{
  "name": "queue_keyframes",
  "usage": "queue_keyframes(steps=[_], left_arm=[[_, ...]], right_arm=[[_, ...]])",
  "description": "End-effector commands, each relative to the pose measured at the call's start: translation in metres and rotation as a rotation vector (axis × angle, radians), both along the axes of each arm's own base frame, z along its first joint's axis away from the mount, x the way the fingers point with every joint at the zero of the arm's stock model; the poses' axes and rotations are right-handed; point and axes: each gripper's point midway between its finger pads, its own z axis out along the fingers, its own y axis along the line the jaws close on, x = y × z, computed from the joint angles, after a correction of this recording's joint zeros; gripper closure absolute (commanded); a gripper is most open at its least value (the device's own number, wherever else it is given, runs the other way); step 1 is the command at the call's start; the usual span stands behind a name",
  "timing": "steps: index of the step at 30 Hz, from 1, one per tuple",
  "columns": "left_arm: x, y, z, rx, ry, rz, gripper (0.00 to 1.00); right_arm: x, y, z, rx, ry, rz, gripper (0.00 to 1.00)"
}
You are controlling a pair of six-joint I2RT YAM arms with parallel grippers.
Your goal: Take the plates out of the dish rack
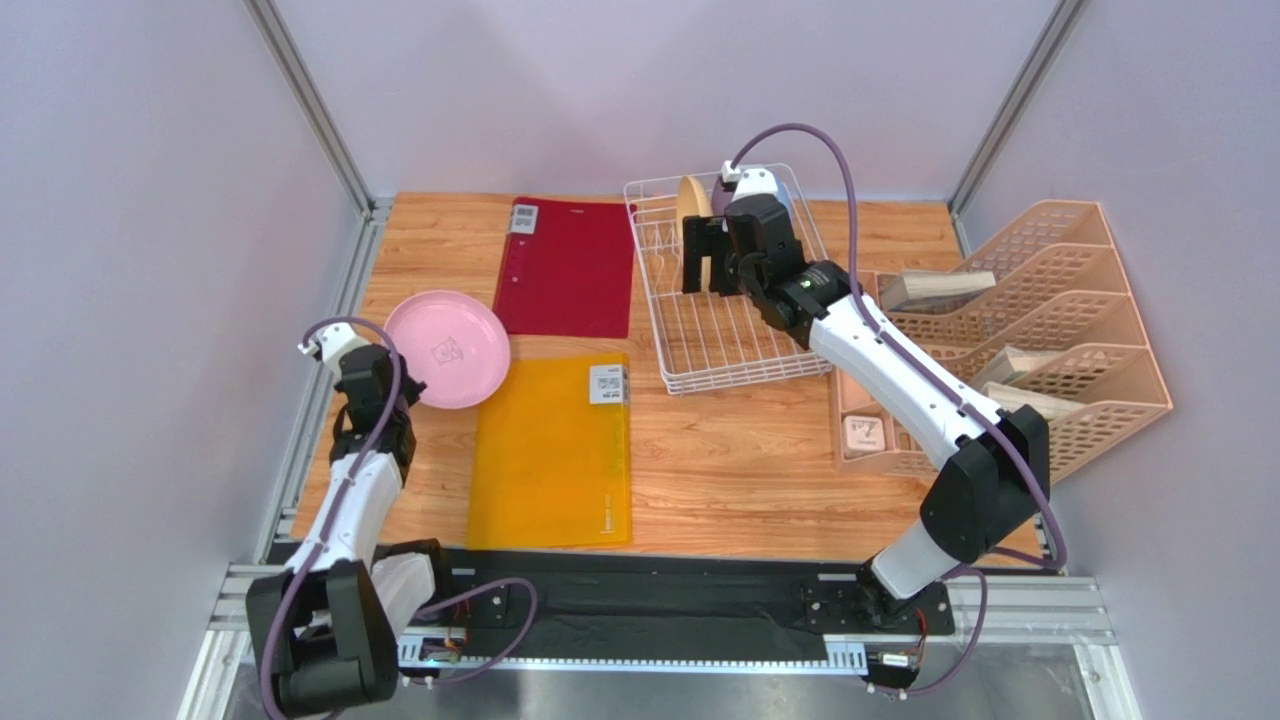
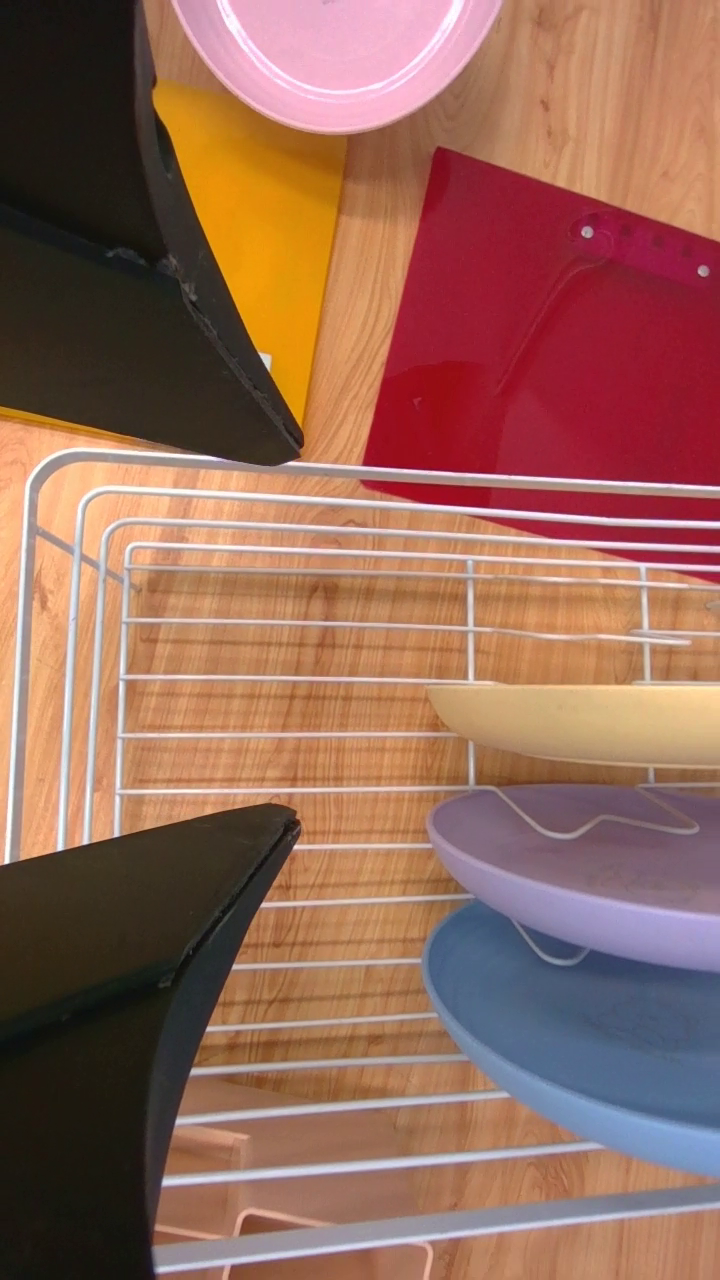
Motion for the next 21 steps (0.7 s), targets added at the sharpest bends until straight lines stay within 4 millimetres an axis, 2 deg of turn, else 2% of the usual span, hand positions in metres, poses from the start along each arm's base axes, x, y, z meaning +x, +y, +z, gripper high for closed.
queue_keyframes(steps=[1,2,3,8,9,14,19,21], left_arm=[[0.018,0.015,0.003,-0.069,-0.061,0.012,1.0],[0.022,0.016,-0.006,-0.091,-0.05,0.007,1.0],[0.028,0.018,-0.003,-0.098,-0.072,0.002,1.0],[0.045,0.037,-0.015,-0.158,-0.052,0.027,1.0],[0.049,0.039,-0.013,-0.161,-0.073,0.028,1.0],[0.058,0.055,-0.019,-0.176,-0.057,0.056,1.0],[0.063,0.058,-0.028,-0.2,-0.022,0.058,1.0],[0.064,0.06,-0.03,-0.209,-0.006,0.066,0.96]], right_arm=[[-0.003,-0.006,0.018,0.027,-0.043,0.0,0.1],[-0.003,-0.005,0.017,0.028,-0.041,0.004,0.1],[-0.002,-0.005,0.013,0.027,-0.033,0.003,0.1],[-0.001,-0.003,0.002,0.016,-0.01,0.007,0.1],[0.0,-0.004,0.001,0.012,-0.008,0.005,0.1],[0.004,-0.004,-0.01,-0.001,0.014,0.004,0.1],[0.01,-0.006,-0.018,-0.01,0.032,-0.001,0.1],[0.011,-0.01,-0.018,-0.021,0.031,-0.012,0.1]])
